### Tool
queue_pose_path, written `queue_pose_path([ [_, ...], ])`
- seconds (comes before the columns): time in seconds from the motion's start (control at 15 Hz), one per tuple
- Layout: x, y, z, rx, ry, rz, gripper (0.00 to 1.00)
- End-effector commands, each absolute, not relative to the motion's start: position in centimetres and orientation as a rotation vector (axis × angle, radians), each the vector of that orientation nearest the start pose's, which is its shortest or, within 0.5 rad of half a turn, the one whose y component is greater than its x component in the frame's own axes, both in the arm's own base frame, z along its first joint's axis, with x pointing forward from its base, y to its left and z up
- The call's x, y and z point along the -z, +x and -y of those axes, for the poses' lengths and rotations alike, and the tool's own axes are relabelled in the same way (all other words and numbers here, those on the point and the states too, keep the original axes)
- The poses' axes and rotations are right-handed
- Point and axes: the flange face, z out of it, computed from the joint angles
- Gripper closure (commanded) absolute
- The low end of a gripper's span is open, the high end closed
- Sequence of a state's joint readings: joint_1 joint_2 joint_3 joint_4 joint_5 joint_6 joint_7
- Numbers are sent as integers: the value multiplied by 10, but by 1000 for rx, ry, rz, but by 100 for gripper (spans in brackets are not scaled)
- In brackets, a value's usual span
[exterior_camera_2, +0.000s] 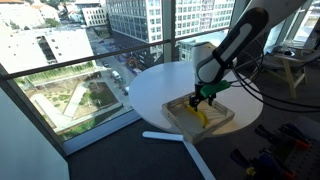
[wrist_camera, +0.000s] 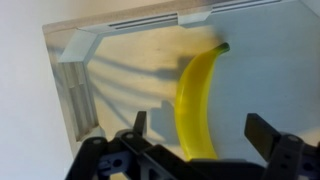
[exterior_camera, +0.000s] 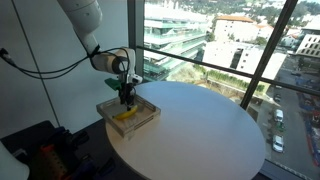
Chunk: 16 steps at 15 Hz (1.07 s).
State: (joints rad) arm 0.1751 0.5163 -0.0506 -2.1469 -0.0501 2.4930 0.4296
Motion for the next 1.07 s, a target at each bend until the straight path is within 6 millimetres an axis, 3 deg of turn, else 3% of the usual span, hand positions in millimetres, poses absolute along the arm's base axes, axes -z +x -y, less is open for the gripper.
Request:
queue_pose_path([
  [0.0,-143,544,-68,-224,-3211,-424,0],
  [1.0,-123,547,-64,-176,-3239,-462,0],
])
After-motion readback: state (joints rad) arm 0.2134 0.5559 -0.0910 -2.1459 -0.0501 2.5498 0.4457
